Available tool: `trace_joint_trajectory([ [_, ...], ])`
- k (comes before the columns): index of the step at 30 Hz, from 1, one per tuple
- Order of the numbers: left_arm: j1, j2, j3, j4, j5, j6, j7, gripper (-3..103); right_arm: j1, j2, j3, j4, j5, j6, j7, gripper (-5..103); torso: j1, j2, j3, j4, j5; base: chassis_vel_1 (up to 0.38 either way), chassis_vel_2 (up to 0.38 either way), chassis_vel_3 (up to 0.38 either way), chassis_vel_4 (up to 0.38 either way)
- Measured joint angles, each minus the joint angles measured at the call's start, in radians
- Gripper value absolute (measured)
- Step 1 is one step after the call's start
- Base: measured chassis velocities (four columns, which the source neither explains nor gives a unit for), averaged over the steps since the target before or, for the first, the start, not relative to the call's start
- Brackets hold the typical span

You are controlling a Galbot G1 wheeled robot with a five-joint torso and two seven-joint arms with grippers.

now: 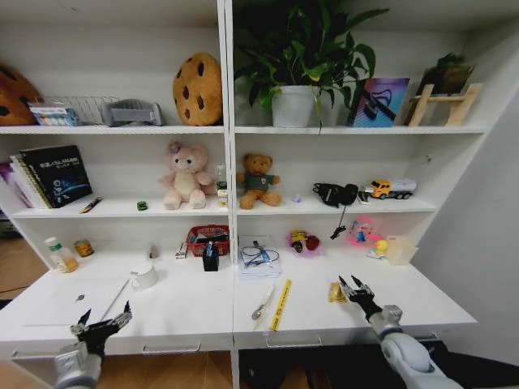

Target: Organize the objects on the table.

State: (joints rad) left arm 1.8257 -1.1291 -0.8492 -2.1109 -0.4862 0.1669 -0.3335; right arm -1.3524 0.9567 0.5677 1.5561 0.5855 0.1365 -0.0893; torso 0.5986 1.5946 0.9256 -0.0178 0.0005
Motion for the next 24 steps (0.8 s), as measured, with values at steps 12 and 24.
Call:
trace_joint_trajectory([
  [12,0.005,-0.014,0.001,0.001,0.009,0.000,0.001,100,-0.072,-0.050,0.039,0.294,0.125,-0.269,0.217,56,0.000,0.000,0.000,0.0004,-0.0009,0.000,0.000,0.000,0.000],
  [24,-0.001,-0.025,0.006,0.009,0.016,-0.005,0.004,100,-0.085,-0.092,0.008,0.218,0.214,-0.377,0.212,56,0.000,0.000,0.000,0.0005,-0.0004,0.000,0.000,0.000,0.000],
])
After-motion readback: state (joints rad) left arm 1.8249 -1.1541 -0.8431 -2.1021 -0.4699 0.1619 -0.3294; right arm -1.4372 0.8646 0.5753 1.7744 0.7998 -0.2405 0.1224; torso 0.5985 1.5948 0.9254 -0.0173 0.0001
